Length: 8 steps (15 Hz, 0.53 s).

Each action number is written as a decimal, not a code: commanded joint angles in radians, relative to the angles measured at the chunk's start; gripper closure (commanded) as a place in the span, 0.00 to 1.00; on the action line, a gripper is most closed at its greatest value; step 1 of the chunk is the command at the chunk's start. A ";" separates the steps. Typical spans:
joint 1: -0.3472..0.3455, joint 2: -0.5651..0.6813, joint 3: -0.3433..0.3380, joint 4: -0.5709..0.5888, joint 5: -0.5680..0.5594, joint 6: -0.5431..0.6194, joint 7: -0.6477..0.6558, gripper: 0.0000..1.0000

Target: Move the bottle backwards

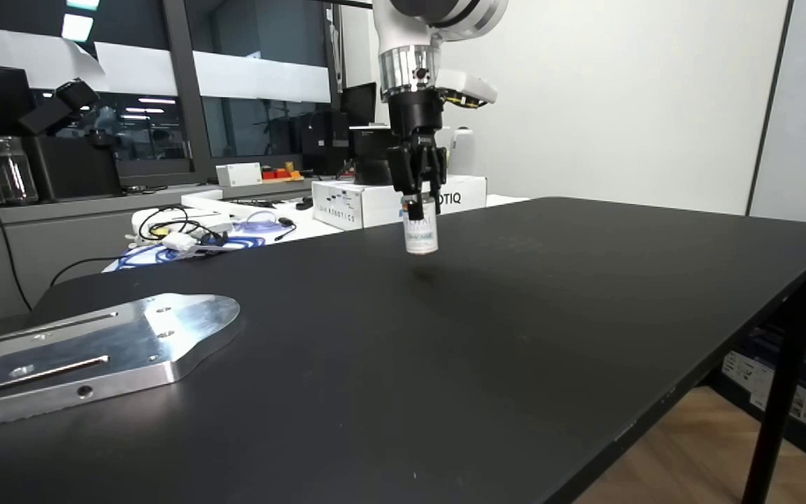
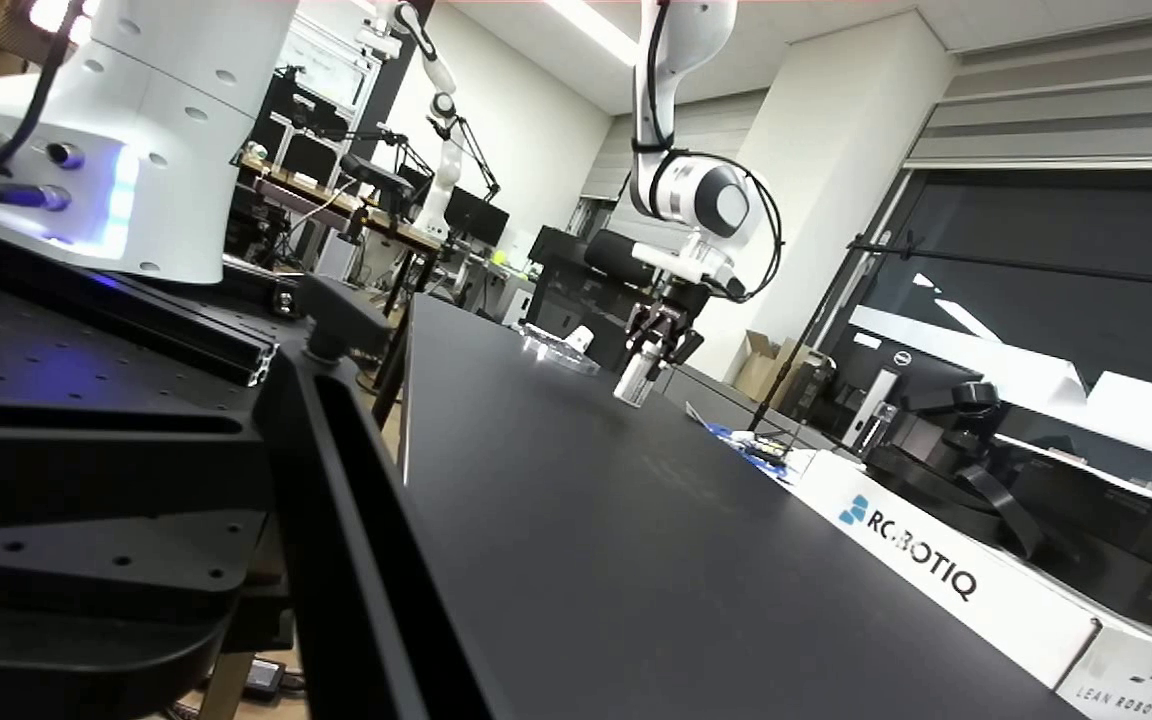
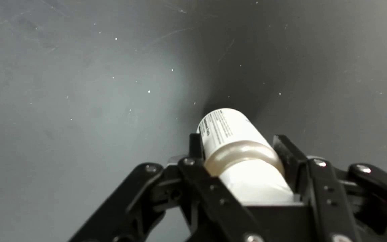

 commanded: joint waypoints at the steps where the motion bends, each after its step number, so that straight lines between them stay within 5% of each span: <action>1: 0.008 0.058 0.000 0.081 -0.018 -0.032 -0.001 0.69; 6: 0.017 0.086 -0.002 0.107 -0.026 -0.025 0.001 0.69; 8: 0.020 0.082 -0.004 0.112 -0.031 -0.030 0.007 0.18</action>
